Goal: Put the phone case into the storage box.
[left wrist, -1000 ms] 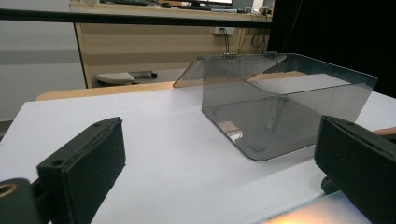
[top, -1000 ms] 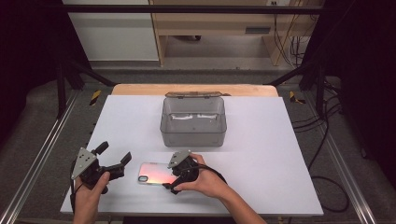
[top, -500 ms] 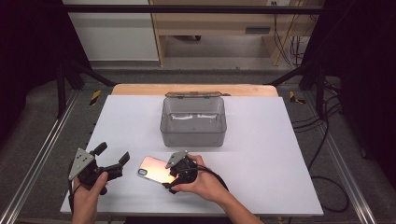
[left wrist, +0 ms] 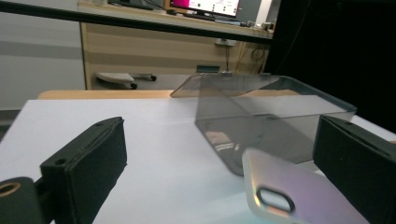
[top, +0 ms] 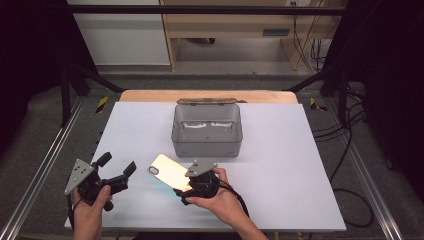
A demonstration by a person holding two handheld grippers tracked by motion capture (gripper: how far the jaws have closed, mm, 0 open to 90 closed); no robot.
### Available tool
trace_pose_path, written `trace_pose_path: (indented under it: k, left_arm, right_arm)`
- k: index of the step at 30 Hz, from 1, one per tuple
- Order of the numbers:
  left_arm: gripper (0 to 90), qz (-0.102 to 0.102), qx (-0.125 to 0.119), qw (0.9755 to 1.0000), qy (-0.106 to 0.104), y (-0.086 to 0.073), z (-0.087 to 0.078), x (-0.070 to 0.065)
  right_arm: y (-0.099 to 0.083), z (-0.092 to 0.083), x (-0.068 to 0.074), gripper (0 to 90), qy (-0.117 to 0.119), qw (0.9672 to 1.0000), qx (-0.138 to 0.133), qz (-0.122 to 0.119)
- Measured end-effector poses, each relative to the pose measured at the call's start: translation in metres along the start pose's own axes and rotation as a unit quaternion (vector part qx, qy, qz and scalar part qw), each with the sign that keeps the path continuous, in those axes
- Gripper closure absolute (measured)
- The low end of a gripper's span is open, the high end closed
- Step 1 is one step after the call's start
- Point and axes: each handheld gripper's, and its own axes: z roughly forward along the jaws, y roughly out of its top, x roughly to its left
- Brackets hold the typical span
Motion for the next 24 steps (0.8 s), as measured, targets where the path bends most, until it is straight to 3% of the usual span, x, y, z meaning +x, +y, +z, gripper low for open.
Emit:
trace_pose_path:
  k: [4,8,13,14,15,20,24]
  left_arm:
    - [3.0,0.013,-0.003,0.9999,-0.011,0.019,0.005,-0.018]
    - [2.9,0.015,-0.010,0.9995,-0.025,0.037,0.018,-0.034]
    - [2.8,-0.005,-0.011,0.9981,-0.061,0.051,0.041,-0.050]
    - [2.8,-0.004,-0.008,0.9981,-0.061,0.053,0.046,-0.052]
    - [2.8,-0.009,-0.005,0.9980,-0.062,0.054,0.051,-0.055]
    - [5.3,-0.036,0.006,0.9968,-0.071,0.054,0.067,-0.065]
    - [9.8,-0.064,0.016,0.9948,-0.077,0.050,0.074,-0.068]
  right_arm:
    - [0.010,-0.017,-0.003,17.6,-0.029,0.9978,-0.055,0.025]
    - [0.019,-0.031,-0.013,17.6,-0.061,0.9917,-0.103,0.048]
    - [0.028,-0.042,-0.021,17.6,-0.098,0.9815,-0.149,0.070]
    - [0.030,-0.044,-0.022,17.5,-0.109,0.9779,-0.162,0.075]
    - [0.030,-0.044,-0.022,17.5,-0.109,0.9779,-0.162,0.075]
    - [0.035,-0.043,-0.021,17.5,-0.117,0.9712,-0.192,0.079]
    - [0.038,-0.044,-0.019,17.5,-0.121,0.9697,-0.199,0.074]
